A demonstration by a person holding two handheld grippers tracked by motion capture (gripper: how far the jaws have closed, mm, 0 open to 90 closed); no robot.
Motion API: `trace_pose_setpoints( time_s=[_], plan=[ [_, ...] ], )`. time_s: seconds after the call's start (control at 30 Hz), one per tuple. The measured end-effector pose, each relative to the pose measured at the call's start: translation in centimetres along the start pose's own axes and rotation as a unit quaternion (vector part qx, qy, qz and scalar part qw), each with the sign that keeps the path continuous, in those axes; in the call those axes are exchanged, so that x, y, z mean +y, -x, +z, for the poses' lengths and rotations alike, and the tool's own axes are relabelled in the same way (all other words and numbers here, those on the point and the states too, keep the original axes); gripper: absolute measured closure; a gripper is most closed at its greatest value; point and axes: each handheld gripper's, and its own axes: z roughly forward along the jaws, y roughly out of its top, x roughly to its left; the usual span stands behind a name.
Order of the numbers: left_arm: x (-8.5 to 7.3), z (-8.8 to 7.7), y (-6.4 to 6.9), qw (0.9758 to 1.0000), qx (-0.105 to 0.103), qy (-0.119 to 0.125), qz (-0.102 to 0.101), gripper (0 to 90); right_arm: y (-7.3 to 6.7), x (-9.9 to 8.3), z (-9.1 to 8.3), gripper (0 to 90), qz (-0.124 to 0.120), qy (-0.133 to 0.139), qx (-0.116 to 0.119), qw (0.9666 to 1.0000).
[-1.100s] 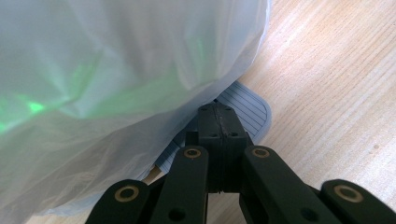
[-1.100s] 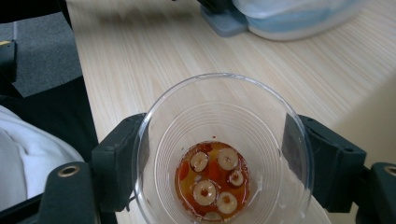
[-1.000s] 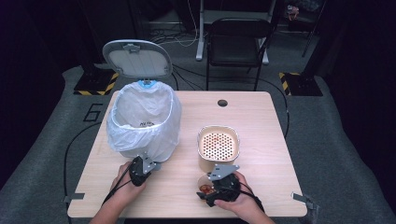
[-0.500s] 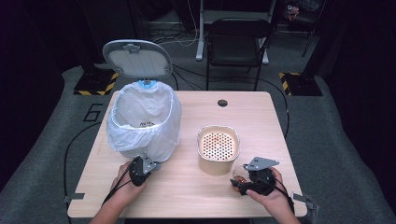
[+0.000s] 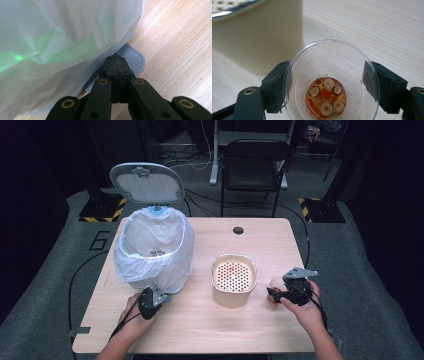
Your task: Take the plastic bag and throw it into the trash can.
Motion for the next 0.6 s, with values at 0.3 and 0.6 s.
trace_pose_setpoints(
  time_s=[0.3,0.6],
  plan=[
    [0.0,0.0,0.0,1.0,0.002,0.001,0.0,90.0,1.4,-1.0,1.0,14.5,0.041,0.004,0.0,0.9992],
    [0.0,0.0,0.0,1.0,0.001,0.0,0.0,90.0,1.7,0.1,0.0,14.4,0.046,0.029,0.009,0.9985]
  ],
)
